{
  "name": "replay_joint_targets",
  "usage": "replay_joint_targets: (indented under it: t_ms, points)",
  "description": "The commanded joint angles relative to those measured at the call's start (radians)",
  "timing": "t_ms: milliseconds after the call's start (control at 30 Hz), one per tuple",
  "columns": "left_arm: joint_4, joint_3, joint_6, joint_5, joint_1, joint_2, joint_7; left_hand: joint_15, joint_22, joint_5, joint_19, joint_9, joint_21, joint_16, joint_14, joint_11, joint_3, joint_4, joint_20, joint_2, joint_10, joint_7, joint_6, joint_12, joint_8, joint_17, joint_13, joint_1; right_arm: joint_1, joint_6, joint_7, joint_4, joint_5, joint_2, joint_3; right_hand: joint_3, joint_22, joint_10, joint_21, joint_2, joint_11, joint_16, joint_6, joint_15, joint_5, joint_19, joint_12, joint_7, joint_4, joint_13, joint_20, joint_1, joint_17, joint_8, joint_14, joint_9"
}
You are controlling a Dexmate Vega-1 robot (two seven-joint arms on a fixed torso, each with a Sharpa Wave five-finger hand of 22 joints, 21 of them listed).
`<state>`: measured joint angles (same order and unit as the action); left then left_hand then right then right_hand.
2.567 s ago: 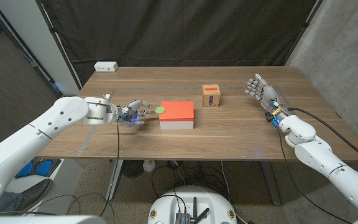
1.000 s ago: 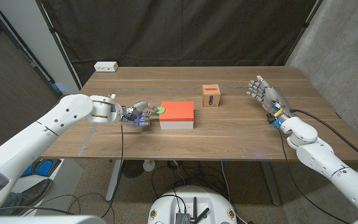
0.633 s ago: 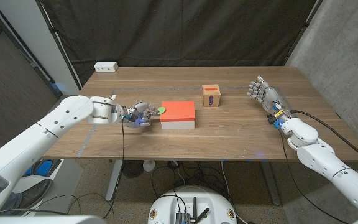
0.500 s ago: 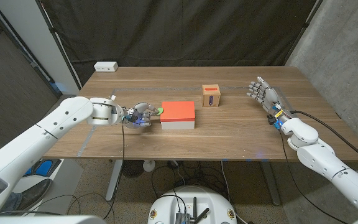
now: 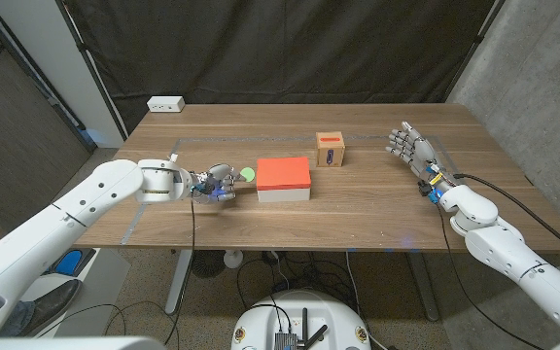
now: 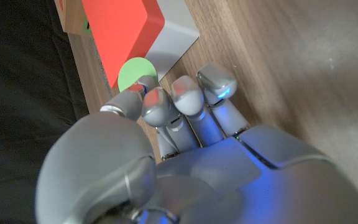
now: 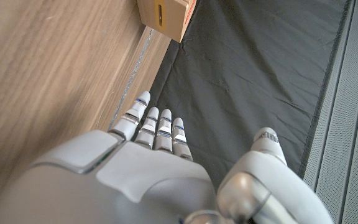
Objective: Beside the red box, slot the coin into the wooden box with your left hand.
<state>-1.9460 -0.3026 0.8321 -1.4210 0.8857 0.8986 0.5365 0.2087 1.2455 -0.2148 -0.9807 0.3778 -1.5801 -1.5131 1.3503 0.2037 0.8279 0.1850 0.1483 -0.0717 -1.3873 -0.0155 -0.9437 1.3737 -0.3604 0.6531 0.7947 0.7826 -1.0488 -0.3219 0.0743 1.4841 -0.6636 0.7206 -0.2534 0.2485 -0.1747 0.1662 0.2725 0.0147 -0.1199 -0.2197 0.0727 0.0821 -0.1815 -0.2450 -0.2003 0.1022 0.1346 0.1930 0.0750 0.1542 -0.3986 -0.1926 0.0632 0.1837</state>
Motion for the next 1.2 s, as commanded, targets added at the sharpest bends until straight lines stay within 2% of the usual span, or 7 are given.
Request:
replay_joint_targets:
  t_ms: [33, 467, 833, 1200]
  points:
    - [0.012, 0.004, -0.080, -0.016, 0.040, -0.004, -0.001, 0.001, 0.003, -0.005, 0.006, 0.029, -0.008, -0.010, -0.002, 0.002, -0.005, -0.001, 0.059, -0.011, 0.008, 0.044, -0.072, 0.006, -0.018, 0.010, 0.006, 0.015, -0.056, 0.027, -0.041, 0.048, 0.002, 0.025, 0.013, 0.002, -0.002, 0.009, -0.004, 0.010, 0.002, -0.004, 0.003, 0.003, 0.001, -0.012, -0.004, -0.001, 0.007, 0.003, 0.002, 0.001, 0.000, -0.003, 0.007, 0.002]
    - [0.041, -0.006, -0.135, 0.041, 0.030, -0.006, -0.094, 0.002, 0.003, -0.007, 0.017, 0.074, -0.006, -0.004, -0.011, 0.005, -0.014, -0.005, 0.059, -0.013, 0.012, 0.037, -0.066, 0.012, -0.038, 0.020, 0.019, 0.013, -0.107, 0.042, -0.107, 0.126, 0.025, 0.045, 0.037, 0.002, -0.002, 0.008, -0.010, 0.010, 0.001, -0.003, 0.003, 0.002, 0.001, -0.011, -0.003, -0.001, 0.006, 0.003, 0.003, 0.000, 0.002, -0.003, 0.005, 0.002]
    - [0.075, -0.003, -0.182, 0.084, 0.019, -0.031, -0.148, 0.002, 0.002, -0.010, 0.022, 0.071, -0.005, -0.006, -0.008, 0.005, -0.016, -0.005, 0.060, -0.013, 0.011, 0.034, -0.063, 0.013, -0.032, 0.032, 0.022, 0.011, -0.130, 0.067, -0.145, 0.154, 0.032, 0.048, 0.049, 0.002, -0.002, 0.008, -0.015, 0.011, 0.001, -0.003, 0.002, 0.002, 0.001, -0.013, -0.003, -0.002, 0.006, 0.004, 0.003, 0.000, 0.003, -0.003, 0.004, 0.002]
    - [0.106, -0.024, -0.160, 0.122, -0.024, -0.043, -0.195, 0.002, 0.002, -0.013, 0.028, 0.063, -0.003, -0.004, -0.011, 0.006, -0.018, -0.005, 0.060, -0.008, 0.015, 0.029, -0.060, 0.008, -0.022, 0.041, 0.021, 0.005, -0.141, 0.078, -0.159, 0.171, 0.038, 0.052, 0.057, 0.002, -0.002, 0.009, -0.019, 0.011, 0.001, -0.003, 0.006, 0.003, 0.001, -0.015, -0.003, -0.001, 0.006, 0.004, 0.002, 0.000, 0.004, -0.004, 0.005, 0.002]
